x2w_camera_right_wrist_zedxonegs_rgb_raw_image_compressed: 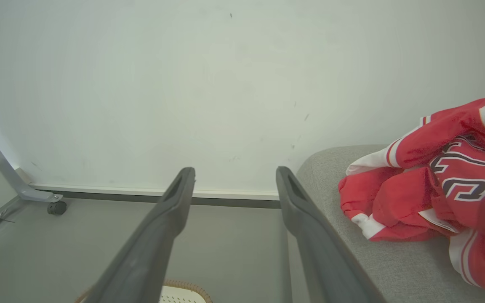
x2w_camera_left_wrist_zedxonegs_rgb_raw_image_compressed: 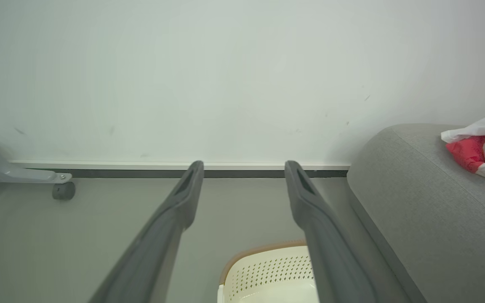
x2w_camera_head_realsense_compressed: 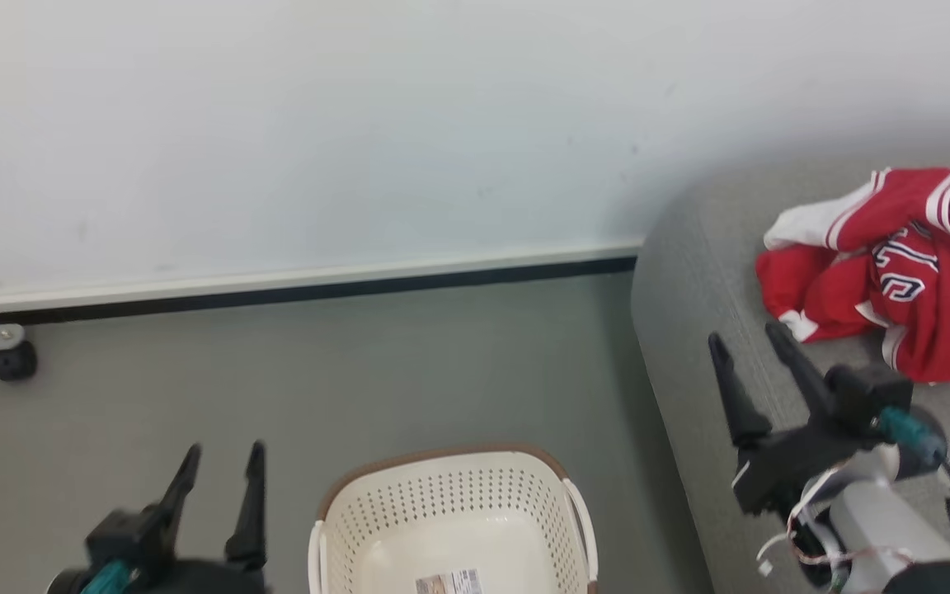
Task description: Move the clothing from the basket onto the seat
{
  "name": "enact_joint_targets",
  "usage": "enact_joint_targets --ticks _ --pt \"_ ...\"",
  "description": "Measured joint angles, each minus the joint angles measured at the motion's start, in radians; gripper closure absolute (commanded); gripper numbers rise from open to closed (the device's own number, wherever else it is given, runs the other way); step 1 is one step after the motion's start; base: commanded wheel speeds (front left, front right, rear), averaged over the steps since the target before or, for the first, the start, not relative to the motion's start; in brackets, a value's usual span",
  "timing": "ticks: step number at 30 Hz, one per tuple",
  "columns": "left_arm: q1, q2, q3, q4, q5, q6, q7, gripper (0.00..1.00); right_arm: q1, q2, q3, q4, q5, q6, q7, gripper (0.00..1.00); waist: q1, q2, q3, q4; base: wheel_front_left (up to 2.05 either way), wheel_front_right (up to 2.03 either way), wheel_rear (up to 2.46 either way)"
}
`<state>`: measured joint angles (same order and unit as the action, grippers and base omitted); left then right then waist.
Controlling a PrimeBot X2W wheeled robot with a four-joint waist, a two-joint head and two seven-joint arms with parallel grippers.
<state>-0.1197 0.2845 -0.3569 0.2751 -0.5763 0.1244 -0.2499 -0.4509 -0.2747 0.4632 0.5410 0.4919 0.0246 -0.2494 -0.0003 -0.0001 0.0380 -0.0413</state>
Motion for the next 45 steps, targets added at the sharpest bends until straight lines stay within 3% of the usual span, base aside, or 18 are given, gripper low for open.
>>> enact_joint_targets --ticks 10,17,31,45 --pt "0.205 -0.049 0.143 -0.125 0.081 0.000 0.000 0.00 0.223 0.005 -0.021 -0.208 -0.018 -0.086 0.000 0.00 0.0001 0.0000 -0.076 0.062 0.00 0.00 0.00" --pt "0.293 -0.086 0.208 -0.225 0.127 0.000 0.000 0.00 0.366 0.012 -0.052 -0.341 -0.021 -0.117 0.000 0.00 0.0001 0.0001 -0.092 0.080 0.00 0.00 0.00" --pt "0.312 -0.113 0.240 -0.310 0.175 0.000 0.000 0.00 0.480 0.011 -0.140 -0.496 -0.061 -0.140 0.000 0.00 0.0003 0.0001 -0.079 0.077 0.00 0.00 0.00" --pt "0.310 -0.121 0.238 -0.318 0.201 0.000 0.000 0.00 0.485 0.019 -0.170 -0.542 -0.095 -0.148 0.000 0.00 0.0003 0.0002 -0.071 0.068 0.00 0.00 0.00"
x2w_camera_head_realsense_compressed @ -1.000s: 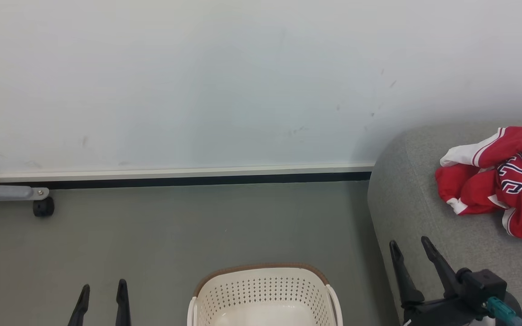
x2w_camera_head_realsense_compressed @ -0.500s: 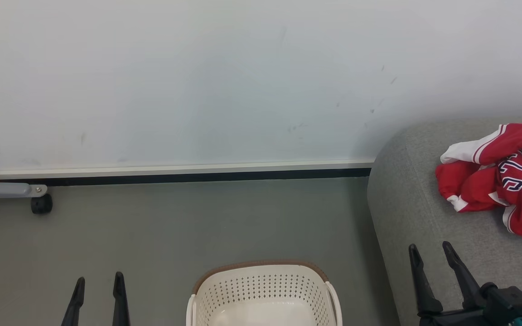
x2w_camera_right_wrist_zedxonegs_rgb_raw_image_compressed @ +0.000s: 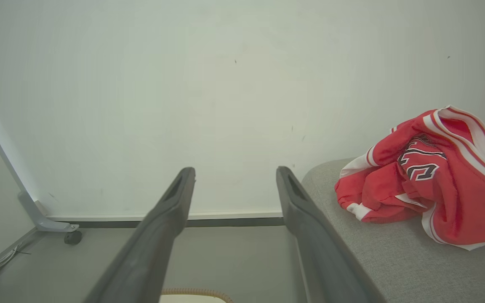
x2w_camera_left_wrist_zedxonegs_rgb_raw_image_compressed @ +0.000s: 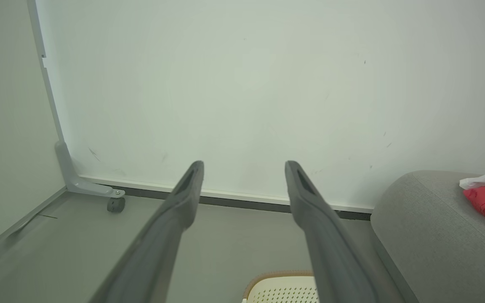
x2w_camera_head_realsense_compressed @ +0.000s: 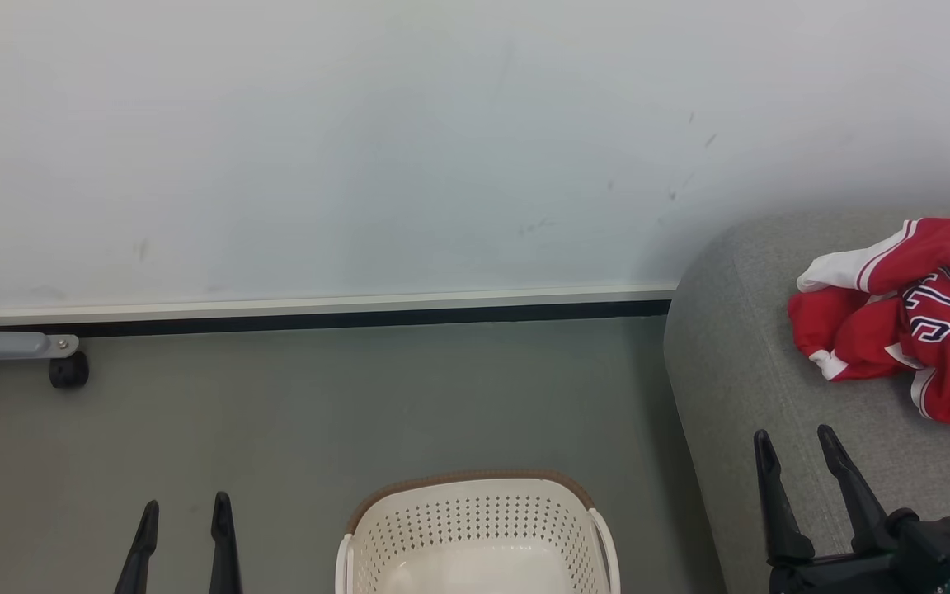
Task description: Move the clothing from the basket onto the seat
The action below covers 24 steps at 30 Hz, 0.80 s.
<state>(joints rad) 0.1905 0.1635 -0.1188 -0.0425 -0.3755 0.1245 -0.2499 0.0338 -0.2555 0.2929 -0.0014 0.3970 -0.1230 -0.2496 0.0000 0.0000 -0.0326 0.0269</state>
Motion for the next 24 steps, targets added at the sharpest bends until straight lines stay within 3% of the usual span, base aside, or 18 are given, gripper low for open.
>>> enact_joint_targets --ticks 17,18,24 --pt "-0.003 -0.005 -0.004 0.000 0.008 0.000 0.000 0.00 0.008 0.009 -0.022 -0.022 -0.021 0.000 0.000 0.00 0.0000 0.0000 0.005 0.004 0.00 0.00 0.00" --pt "-0.003 -0.007 -0.006 0.002 0.007 0.000 0.000 1.00 0.009 0.011 -0.023 -0.020 -0.021 0.000 0.001 1.00 0.0000 0.0000 0.005 0.004 0.00 0.00 0.00" --pt "0.013 -0.023 -0.013 0.062 -0.001 -0.002 0.009 1.00 0.043 0.036 -0.012 0.040 -0.014 0.001 0.006 1.00 0.0000 0.0000 0.006 0.003 0.00 0.00 0.00"
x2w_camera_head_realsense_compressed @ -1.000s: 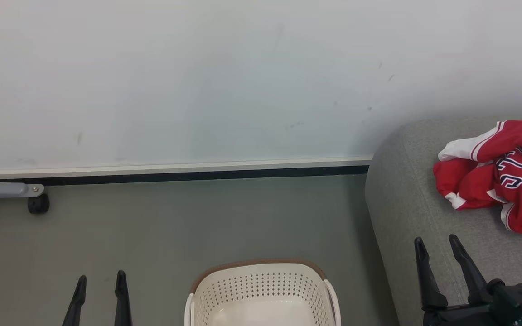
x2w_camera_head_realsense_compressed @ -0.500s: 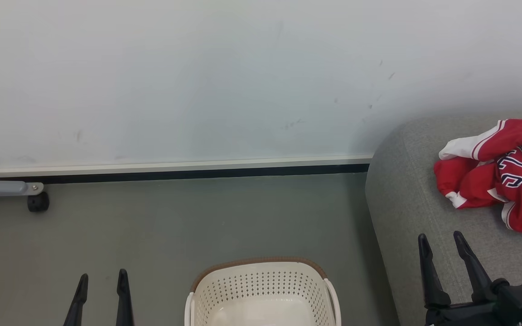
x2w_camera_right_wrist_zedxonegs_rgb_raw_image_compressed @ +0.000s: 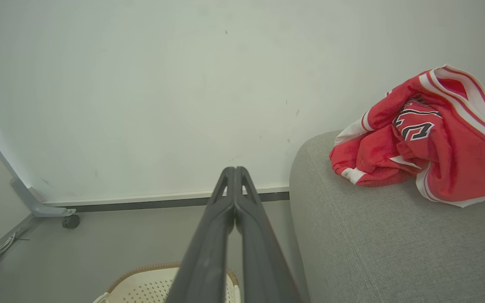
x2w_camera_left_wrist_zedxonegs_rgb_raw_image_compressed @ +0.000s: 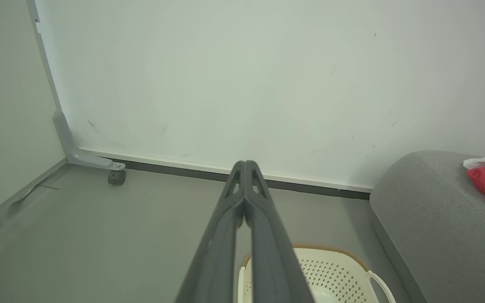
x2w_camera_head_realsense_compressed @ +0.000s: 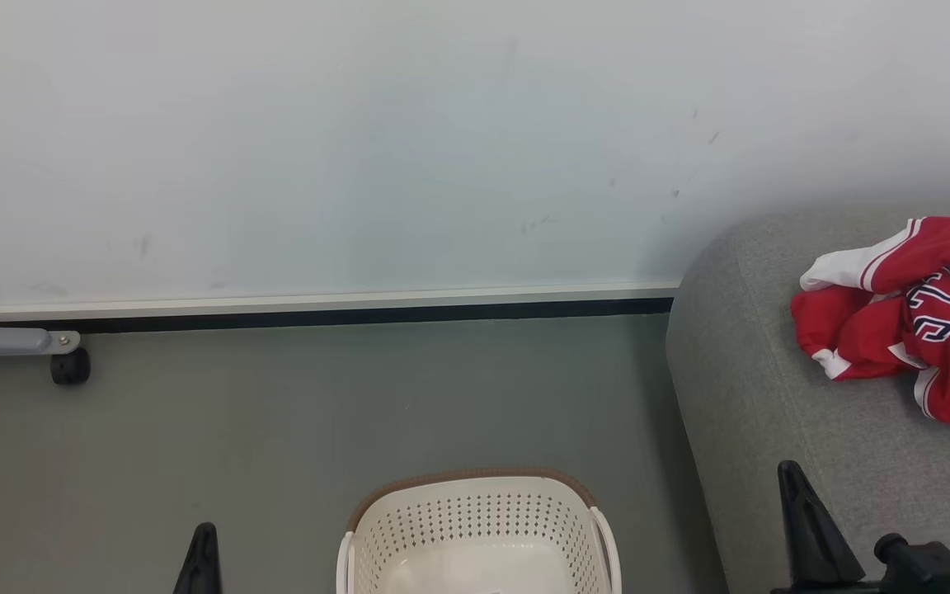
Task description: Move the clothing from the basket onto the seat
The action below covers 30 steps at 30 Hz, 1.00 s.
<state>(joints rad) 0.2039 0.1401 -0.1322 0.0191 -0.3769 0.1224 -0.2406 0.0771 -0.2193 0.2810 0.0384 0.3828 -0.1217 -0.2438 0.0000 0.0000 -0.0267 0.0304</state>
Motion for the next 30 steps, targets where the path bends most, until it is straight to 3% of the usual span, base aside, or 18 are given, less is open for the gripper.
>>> enact_joint_targets --ticks 30 --pt "-0.068 -0.027 0.071 0.079 -0.379 -0.071 0.113 1.00 -0.038 0.055 -0.133 0.073 0.380 0.071 0.120 1.00 0.0000 0.0000 0.010 -0.010 0.00 0.00 0.00"
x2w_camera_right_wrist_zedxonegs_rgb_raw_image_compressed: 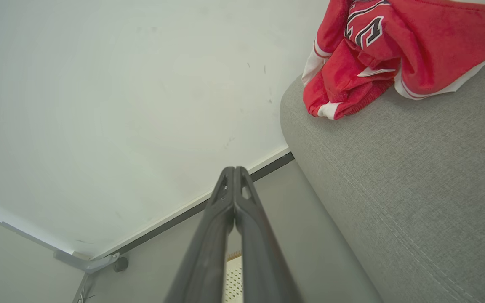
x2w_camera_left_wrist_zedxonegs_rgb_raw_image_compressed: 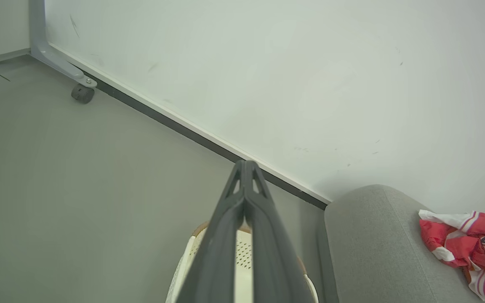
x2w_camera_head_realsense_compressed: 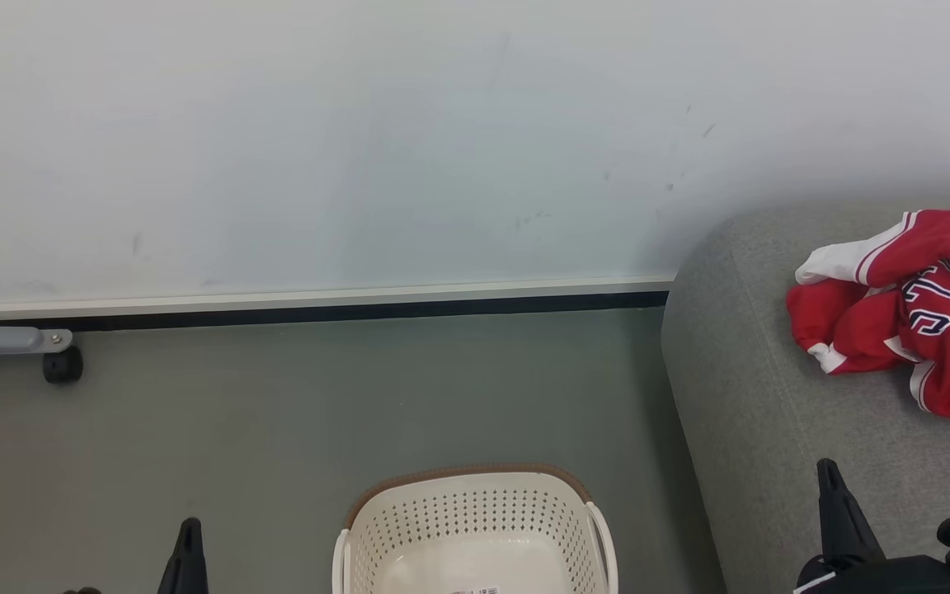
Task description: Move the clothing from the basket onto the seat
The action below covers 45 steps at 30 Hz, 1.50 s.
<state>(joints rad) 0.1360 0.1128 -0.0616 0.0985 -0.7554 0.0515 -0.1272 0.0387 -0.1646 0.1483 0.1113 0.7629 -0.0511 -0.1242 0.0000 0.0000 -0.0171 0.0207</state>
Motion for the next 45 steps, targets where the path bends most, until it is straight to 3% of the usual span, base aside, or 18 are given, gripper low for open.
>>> enact_joint_targets --ticks 45 --pt "-0.138 -0.045 0.100 0.127 -0.557 -0.114 0.162 1.00 -0.079 0.080 -0.187 0.124 0.553 0.114 0.159 1.00 0.0000 0.0000 0.013 -0.014 0.00 0.00 0.00"
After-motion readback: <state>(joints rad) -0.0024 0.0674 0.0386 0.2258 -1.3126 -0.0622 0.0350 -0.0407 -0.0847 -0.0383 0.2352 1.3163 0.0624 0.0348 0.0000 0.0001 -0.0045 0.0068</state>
